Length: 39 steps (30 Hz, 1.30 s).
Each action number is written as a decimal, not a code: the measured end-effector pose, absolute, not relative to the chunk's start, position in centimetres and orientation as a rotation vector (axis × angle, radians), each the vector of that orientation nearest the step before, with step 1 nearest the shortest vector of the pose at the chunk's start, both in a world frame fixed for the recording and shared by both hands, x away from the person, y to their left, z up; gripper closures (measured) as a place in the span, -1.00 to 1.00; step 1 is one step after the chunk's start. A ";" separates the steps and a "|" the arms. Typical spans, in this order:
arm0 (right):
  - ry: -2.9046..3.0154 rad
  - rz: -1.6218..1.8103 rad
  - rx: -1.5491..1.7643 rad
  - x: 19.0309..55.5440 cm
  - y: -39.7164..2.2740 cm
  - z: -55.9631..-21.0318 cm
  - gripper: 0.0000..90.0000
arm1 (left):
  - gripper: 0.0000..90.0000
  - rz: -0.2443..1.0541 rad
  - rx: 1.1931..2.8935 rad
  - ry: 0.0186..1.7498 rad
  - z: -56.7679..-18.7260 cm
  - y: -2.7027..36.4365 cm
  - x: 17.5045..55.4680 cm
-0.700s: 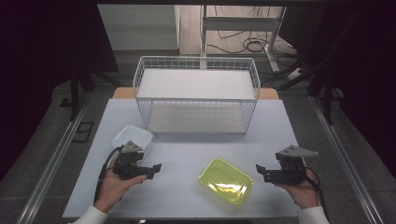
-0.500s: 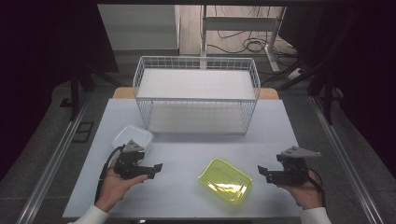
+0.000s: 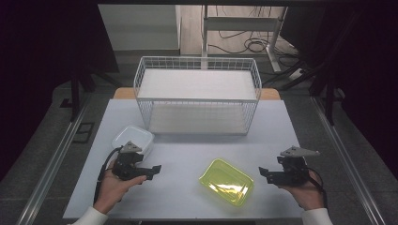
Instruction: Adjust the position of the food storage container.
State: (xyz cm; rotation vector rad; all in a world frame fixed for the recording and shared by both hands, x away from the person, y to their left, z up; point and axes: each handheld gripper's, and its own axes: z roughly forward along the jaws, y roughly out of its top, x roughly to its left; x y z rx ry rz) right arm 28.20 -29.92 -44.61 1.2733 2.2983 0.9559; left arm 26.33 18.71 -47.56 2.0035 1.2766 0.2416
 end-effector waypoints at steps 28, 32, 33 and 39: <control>2.476 0.840 1.355 26.6 -30.0 -45.5 -0.27 | -0.65 0.185 2.035 1.283 -47.9 19.0 26.5; 2.528 0.792 1.319 25.6 -29.6 -45.8 -0.20 | -0.65 0.179 2.043 1.278 -48.0 18.9 26.5; 2.544 0.775 1.306 25.3 -29.4 -45.9 -0.17 | -0.65 0.174 2.049 1.273 -48.0 18.8 26.4; 2.620 0.687 1.223 24.2 -28.2 -46.6 0.14 | -0.65 0.171 2.058 1.272 -48.1 18.5 26.4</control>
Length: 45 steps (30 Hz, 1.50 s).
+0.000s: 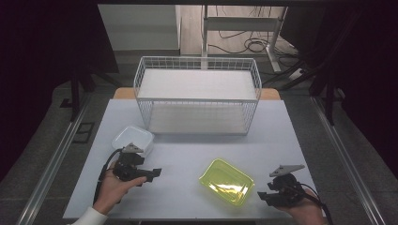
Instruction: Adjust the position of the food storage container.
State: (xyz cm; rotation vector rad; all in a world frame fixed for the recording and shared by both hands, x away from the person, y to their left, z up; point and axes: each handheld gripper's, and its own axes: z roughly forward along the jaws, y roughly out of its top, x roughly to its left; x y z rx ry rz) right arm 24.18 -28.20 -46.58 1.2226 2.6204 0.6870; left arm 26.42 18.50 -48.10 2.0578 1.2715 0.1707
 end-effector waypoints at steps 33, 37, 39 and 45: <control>2.783 0.567 1.089 25.4 -23.5 -47.6 0.98 | -0.65 0.162 2.079 1.266 -48.1 18.2 26.3; 2.780 0.576 1.094 25.9 -22.9 -47.7 0.98 | -0.65 0.163 2.079 1.267 -48.1 18.1 26.4; 2.776 0.580 1.093 26.2 -22.6 -47.6 0.98 | -0.65 0.163 2.079 1.268 -48.1 18.0 26.4; 2.770 0.578 1.077 27.2 -21.3 -47.8 0.98 | -0.65 0.161 2.079 1.271 -48.2 18.1 26.5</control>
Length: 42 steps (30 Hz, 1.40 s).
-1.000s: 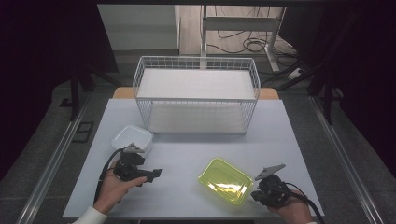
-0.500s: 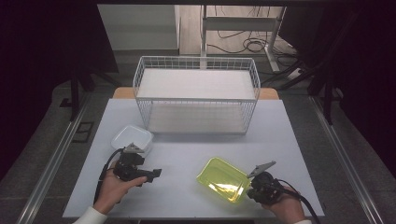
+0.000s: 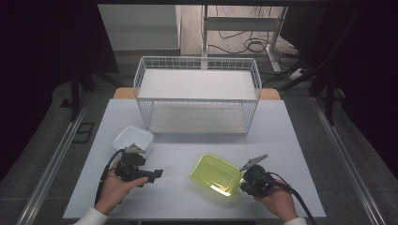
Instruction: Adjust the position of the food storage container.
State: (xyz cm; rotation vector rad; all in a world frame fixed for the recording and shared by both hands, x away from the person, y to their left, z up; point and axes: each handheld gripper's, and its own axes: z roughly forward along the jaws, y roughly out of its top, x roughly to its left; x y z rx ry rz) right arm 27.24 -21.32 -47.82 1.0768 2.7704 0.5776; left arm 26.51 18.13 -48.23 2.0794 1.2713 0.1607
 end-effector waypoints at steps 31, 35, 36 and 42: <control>2.786 0.578 0.948 31.8 -15.2 -48.7 0.98 | -0.65 0.167 2.074 1.283 -48.4 18.1 26.5; 2.762 0.613 0.960 31.0 -16.2 -47.6 0.98 | -0.65 0.168 2.070 1.286 -48.4 18.3 26.5; 2.758 0.625 0.952 30.6 -16.5 -47.4 0.98 | -0.65 0.169 2.069 1.287 -48.4 18.3 26.5; 2.790 0.652 0.900 27.6 -17.1 -46.7 0.98 | -0.65 0.172 2.062 1.289 -48.3 18.4 26.5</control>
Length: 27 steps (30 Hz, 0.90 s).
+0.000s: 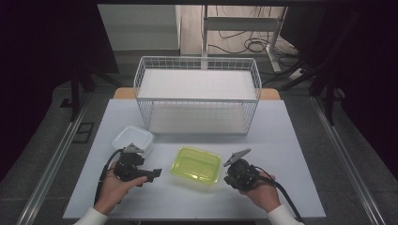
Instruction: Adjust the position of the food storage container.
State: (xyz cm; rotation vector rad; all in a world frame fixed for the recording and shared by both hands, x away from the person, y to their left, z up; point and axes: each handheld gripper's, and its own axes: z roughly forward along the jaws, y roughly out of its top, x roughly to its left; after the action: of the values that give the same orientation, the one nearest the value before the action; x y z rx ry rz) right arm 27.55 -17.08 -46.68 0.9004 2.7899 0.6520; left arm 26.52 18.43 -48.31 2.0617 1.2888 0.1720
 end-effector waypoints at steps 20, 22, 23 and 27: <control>2.909 0.624 0.769 27.2 -11.8 -48.5 0.98 | -0.66 0.151 2.051 1.300 -48.4 18.5 26.6; 2.893 0.615 0.781 27.7 -12.1 -48.4 0.98 | -0.66 0.153 2.049 1.300 -48.4 18.5 26.6; 2.884 0.620 0.801 27.9 -12.3 -48.3 0.98 | -0.66 0.153 2.050 1.300 -48.4 18.5 26.6; 2.863 0.632 0.831 28.6 -12.7 -48.3 0.98 | -0.66 0.155 2.053 1.301 -48.5 18.4 26.6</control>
State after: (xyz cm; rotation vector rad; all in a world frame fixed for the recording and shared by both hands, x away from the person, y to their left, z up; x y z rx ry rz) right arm 28.65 -12.70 -48.27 0.8315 2.8626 0.6325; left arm 26.61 18.42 -48.45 2.0532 1.3015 0.1549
